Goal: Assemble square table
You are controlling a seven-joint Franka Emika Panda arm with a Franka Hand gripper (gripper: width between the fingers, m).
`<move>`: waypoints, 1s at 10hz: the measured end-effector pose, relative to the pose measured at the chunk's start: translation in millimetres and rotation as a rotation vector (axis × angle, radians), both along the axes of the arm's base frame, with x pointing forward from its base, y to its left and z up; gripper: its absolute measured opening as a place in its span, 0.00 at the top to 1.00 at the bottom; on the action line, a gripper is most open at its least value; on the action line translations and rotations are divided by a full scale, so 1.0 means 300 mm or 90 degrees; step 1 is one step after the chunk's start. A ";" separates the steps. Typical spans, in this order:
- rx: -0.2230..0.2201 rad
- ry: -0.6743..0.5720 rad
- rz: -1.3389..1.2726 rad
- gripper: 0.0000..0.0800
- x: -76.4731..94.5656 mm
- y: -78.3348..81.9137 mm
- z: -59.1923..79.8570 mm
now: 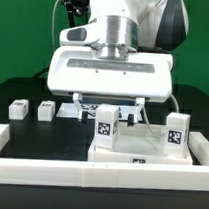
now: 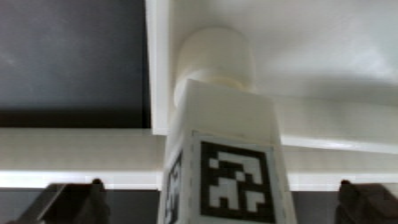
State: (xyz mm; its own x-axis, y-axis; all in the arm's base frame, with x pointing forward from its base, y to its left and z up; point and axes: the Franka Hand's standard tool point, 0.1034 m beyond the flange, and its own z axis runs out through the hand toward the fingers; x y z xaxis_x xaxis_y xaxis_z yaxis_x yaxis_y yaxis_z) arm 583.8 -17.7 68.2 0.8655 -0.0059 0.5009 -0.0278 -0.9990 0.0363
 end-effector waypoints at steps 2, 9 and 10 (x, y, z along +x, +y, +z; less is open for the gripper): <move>0.013 0.025 0.002 0.19 0.006 0.002 0.054; 0.071 0.169 0.003 0.19 0.016 0.034 0.084; 0.081 0.217 0.004 0.19 0.047 0.039 0.087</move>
Offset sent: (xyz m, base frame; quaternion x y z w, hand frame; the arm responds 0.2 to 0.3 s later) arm -0.0055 -0.0086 0.0372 0.0307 -0.0445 -0.0005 0.9985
